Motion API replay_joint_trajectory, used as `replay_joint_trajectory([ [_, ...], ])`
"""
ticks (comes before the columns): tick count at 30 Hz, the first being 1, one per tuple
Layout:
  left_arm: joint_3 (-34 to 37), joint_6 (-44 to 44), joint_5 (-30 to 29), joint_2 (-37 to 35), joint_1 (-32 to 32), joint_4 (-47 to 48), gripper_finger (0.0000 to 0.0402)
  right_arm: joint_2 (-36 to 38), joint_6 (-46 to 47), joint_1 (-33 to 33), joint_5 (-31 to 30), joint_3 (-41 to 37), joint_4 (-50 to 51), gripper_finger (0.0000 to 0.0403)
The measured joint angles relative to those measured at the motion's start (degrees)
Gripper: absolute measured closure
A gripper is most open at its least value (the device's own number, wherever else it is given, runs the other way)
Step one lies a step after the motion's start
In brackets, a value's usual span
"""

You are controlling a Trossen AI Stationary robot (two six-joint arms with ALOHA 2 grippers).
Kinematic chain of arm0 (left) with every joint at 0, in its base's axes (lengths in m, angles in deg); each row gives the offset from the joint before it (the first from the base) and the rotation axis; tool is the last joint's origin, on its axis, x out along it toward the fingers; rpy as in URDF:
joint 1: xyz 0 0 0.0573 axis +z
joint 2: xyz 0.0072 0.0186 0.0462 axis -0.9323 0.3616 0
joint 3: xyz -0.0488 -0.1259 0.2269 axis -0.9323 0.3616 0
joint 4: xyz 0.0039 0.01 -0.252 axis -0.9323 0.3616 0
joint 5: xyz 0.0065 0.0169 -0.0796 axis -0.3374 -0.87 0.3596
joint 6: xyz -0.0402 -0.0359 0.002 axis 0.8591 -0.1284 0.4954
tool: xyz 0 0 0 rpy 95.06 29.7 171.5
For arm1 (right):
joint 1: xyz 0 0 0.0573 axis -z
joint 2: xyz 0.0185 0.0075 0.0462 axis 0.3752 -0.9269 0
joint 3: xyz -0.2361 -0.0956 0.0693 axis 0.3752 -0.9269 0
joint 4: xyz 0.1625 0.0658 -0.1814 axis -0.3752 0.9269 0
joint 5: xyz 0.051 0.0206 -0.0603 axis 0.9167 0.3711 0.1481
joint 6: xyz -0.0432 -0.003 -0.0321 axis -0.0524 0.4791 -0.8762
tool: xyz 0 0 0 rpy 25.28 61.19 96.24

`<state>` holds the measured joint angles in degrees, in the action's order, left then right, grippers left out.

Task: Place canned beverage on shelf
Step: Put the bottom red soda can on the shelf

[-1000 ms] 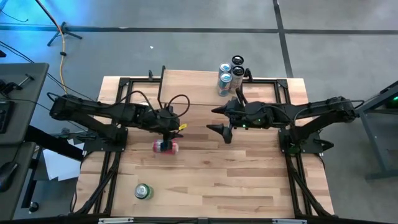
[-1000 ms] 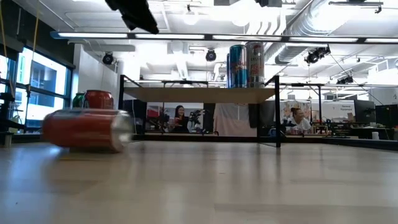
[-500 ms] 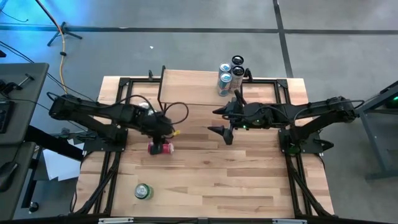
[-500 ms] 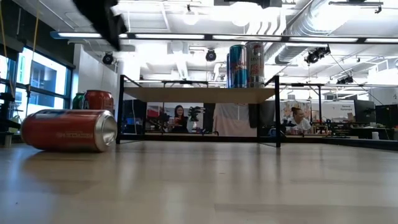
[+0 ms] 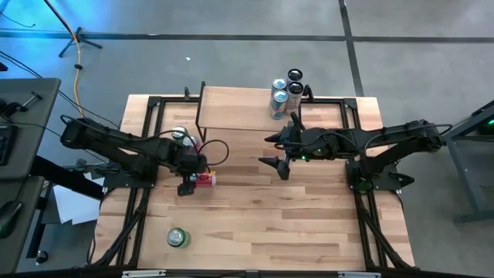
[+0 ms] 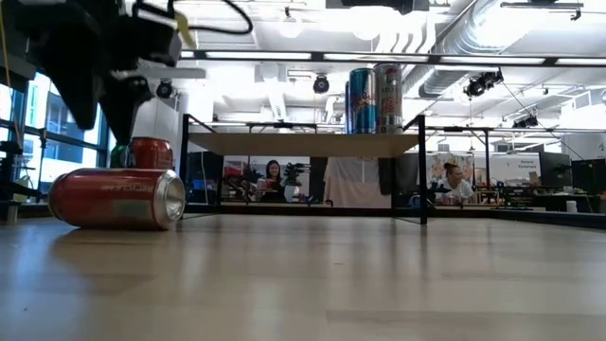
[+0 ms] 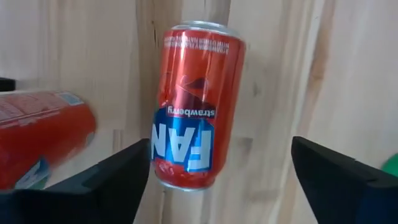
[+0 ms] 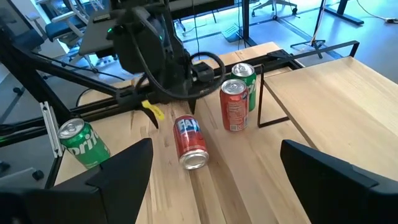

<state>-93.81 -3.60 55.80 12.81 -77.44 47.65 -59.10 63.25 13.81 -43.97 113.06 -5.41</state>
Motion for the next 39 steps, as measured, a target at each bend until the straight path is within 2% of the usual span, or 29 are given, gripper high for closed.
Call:
replay_joint_trajectory([
  [5,4.2,-1.9,-0.6,0.0,1.2,-5.6,0.0036,0.0,0.2,0.0,0.0,0.0,0.8,0.0064],
  [16,12.0,-3.0,-2.7,0.1,1.5,-12.5,0.0036,0.0,1.6,0.0,0.0,0.0,1.5,0.0064],
  [23,12.2,-2.6,-2.9,2.4,1.5,-14.2,0.0036,0.0,1.6,0.0,0.0,0.0,1.5,0.0064],
  [35,12.1,-3.9,-2.8,12.2,1.4,-17.1,0.0037,0.0,1.6,0.0,0.0,0.0,2.7,0.0064],
  [39,11.9,-3.9,-2.3,13.1,1.4,-17.1,0.0058,0.0,1.6,0.0,0.0,0.0,3.0,0.0064],
])
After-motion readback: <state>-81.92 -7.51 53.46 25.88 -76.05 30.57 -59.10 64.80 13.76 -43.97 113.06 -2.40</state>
